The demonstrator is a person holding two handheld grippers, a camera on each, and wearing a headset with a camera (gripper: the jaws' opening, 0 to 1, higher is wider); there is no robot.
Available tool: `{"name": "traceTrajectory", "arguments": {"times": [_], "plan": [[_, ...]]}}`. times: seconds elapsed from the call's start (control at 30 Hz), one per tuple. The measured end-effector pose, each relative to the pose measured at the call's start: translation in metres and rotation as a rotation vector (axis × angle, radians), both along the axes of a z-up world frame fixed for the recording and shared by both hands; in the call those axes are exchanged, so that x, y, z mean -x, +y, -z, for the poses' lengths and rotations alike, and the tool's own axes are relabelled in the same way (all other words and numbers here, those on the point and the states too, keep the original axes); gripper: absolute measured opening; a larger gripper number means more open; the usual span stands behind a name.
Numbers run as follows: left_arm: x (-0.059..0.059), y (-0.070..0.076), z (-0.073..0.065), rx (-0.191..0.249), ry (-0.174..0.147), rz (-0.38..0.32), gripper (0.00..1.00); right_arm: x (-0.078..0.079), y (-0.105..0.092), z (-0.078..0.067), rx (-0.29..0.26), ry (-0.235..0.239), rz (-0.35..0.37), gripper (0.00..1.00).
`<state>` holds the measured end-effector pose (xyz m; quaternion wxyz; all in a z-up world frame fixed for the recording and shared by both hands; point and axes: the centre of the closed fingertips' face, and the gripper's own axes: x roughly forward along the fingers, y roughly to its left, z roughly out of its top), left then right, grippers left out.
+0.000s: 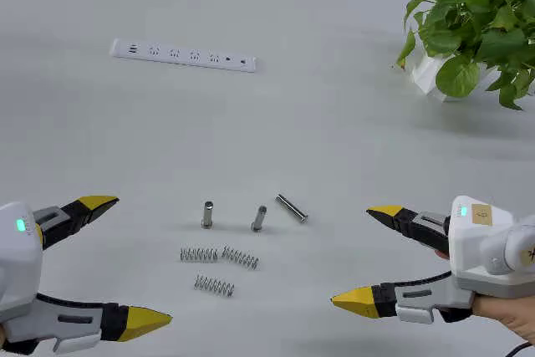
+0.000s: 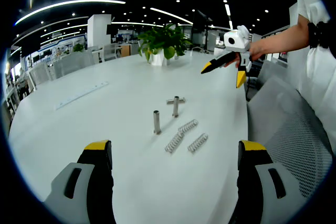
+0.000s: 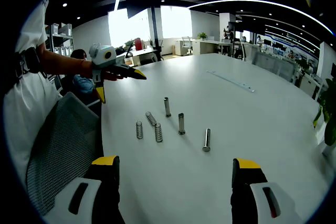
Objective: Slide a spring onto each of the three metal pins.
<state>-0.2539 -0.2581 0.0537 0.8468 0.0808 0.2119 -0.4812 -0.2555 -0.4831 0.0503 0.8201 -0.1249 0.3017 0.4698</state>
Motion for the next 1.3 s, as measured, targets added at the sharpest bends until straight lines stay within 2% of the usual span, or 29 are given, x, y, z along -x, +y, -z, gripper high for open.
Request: {"name": "traceTrajectory", "arguments": {"times": [0.87,1.13,1.3], "plan": [[0.000,-0.005,-0.003,0.003,0.001,0.016,0.99,-0.004,0.000,-0.005,0.002,-0.005,-0.006,0.87],[-0.001,-0.005,-0.003,0.007,0.004,0.016,0.99,-0.010,0.003,-0.007,0.008,-0.004,-0.018,0.86],[-0.002,-0.006,-0.003,0.008,0.006,0.016,0.99,-0.018,0.005,-0.010,0.008,-0.006,-0.021,0.85]]}}
